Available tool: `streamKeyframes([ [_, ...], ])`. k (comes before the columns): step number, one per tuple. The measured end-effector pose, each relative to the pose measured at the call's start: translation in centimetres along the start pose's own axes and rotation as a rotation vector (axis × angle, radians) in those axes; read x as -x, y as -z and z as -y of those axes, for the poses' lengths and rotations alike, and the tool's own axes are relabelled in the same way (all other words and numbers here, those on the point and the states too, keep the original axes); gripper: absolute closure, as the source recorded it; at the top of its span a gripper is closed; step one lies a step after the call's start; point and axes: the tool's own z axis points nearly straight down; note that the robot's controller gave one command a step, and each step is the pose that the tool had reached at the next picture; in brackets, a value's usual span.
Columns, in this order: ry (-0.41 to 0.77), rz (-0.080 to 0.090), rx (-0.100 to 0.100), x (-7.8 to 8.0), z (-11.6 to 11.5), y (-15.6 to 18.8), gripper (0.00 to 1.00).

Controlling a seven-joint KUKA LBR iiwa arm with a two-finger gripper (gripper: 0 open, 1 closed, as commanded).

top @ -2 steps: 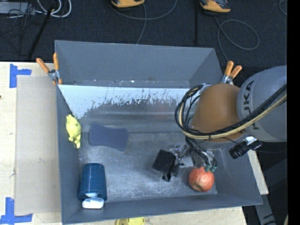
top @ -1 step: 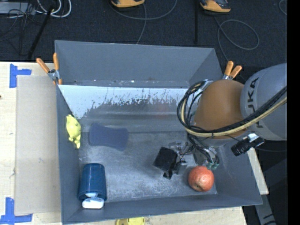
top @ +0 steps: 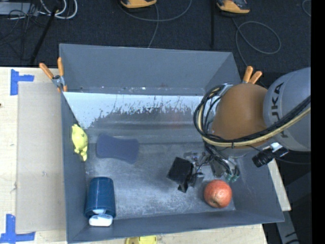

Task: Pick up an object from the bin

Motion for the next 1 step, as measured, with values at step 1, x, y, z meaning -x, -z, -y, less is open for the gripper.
streamKeyframes([
  [1, 0.001, 0.000, 0.000, 0.05, -0.01, 0.43, 1.00],
])
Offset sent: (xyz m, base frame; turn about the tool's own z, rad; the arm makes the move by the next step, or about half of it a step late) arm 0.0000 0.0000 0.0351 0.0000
